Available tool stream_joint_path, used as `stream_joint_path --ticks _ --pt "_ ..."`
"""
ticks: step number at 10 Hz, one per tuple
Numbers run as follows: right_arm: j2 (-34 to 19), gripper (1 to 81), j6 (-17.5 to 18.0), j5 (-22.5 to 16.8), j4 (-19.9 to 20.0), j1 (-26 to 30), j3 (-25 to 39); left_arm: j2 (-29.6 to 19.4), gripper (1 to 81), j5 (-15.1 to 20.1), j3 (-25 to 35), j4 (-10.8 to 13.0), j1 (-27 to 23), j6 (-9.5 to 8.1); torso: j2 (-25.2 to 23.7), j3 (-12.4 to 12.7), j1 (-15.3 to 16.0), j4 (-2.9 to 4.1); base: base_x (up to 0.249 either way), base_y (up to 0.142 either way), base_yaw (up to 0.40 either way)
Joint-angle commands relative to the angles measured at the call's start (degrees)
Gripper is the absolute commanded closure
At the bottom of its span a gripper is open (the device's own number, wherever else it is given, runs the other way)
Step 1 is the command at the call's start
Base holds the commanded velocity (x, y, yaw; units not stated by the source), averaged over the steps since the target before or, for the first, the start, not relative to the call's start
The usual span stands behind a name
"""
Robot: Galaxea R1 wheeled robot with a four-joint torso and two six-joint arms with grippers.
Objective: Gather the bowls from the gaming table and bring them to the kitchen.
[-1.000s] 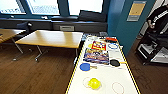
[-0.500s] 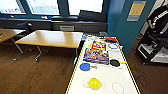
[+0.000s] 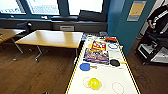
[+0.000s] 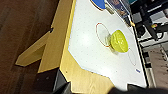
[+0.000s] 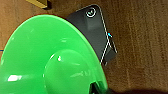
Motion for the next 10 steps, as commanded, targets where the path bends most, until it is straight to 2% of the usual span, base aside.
stream_joint_path --ticks 1,3,4,6,7,10 --pt "-2.15 81.1 0.21 -3.11 -1.13 0.73 0.93 2.3 1.0 11.27 -3.32 -4.33 -11.69 -2.39 0.0 0.0 0.0 0.0 0.0 0.0 0.0" --pt "-2.15 81.1 0.47 -3.28 -1.13 0.73 0.93 6.44 1.0 15.16 -8.25 -4.33 -14.51 -4.06 0.0 0.0 0.02 0.0 0.0 0.0 0.0" --pt "-2.07 81.1 0.56 -3.46 -1.13 1.08 0.84 8.55 1.0 15.34 -11.07 -4.33 -15.21 -5.64 0.0 0.0 0.02 0.0 0.0 0.0 0.0" --pt "-2.07 81.1 0.56 -3.72 -1.13 1.51 1.02 11.71 1.0 15.51 -16.23 -4.25 -17.15 -12.47 0.0 0.0 0.02 0.0 0.0 0.0 0.0" --pt "-2.07 81.1 0.56 -3.72 -1.13 1.69 1.02 12.5 1.0 16.55 -17.55 -4.16 -18.37 -13.98 0.0 0.0 0.02 0.0 0.0 0.0 0.0" --pt "-1.8 81.1 0.56 -3.9 -1.13 2.49 1.28 15.85 1.0 20.43 -21.09 -4.16 -22.07 -14.61 0.0 -0.02 0.05 0.0 0.0 0.0 0.0"
